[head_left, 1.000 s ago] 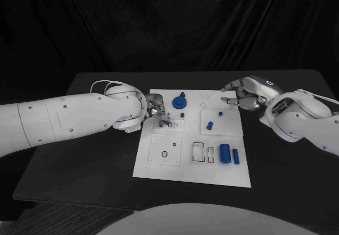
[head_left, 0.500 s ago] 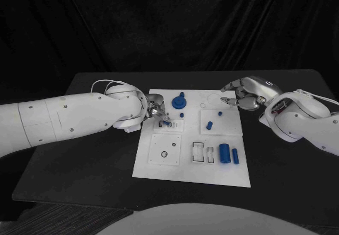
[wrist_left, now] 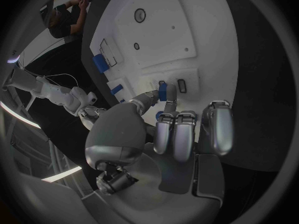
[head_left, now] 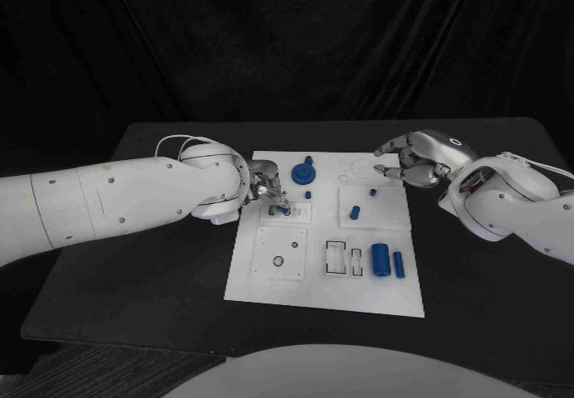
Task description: Assemble the parts on the task board
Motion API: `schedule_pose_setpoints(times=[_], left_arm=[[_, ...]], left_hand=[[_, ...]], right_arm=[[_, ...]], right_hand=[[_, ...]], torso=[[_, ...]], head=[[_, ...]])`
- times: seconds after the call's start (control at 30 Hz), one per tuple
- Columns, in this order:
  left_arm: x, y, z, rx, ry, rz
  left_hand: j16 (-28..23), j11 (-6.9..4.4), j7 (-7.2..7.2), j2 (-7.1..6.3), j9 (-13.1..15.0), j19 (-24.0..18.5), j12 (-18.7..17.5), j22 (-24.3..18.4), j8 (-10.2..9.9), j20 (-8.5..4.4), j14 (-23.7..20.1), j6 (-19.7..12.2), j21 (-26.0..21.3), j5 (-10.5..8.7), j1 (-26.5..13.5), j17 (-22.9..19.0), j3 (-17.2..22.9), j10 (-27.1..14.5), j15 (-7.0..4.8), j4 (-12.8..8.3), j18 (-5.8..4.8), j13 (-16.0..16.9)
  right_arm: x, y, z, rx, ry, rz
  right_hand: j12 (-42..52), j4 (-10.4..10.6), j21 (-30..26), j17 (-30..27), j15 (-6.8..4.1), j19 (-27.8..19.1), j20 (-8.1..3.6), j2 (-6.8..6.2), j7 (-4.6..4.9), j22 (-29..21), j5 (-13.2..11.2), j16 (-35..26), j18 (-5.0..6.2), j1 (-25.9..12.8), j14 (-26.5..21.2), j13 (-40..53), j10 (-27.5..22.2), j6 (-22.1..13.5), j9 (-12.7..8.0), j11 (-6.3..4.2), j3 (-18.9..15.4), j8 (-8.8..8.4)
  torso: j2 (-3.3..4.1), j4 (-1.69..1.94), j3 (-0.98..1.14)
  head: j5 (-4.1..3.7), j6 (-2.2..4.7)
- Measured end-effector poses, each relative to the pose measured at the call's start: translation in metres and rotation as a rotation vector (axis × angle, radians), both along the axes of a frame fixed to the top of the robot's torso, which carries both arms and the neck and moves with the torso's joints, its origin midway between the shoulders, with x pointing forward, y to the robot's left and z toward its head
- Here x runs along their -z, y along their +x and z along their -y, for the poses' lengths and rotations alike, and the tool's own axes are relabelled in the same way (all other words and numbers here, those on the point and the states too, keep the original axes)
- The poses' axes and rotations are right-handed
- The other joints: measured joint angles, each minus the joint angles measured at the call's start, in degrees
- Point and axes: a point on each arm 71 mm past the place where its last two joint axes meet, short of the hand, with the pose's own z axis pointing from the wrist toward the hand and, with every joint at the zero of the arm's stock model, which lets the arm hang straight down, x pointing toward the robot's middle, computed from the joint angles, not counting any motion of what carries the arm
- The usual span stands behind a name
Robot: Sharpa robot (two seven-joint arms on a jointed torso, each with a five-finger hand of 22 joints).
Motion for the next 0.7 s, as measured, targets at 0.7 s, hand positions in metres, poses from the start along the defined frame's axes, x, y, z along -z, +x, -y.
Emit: schedule_pose_setpoints(times=[0.7], left_arm=[[0.0004,0.0021,0.0044,0.01,0.002,-0.002]], left_hand=[[0.0,0.0,-1.42,0.03,0.1,0.0,0.0,0.0,0.1,0.0,0.0,1.6,0.0,-0.19,-0.4,0.0,0.2,0.0,0.01,0.2,0.0,0.0]], right_arm=[[0.0004,0.0,0.0002,0.002,0.0,-0.001]], right_hand=[[0.0,-0.2,0.0,0.0,0.0,0.0,0.0,0.0,0.0,0.0,0.6,-0.2,0.0,0.4,0.0,0.0,0.0,0.0,0.0,-0.01,0.2,0.0]], torso=[[-0.01,-0.01,0.01]], head=[[0.04,0.0]])
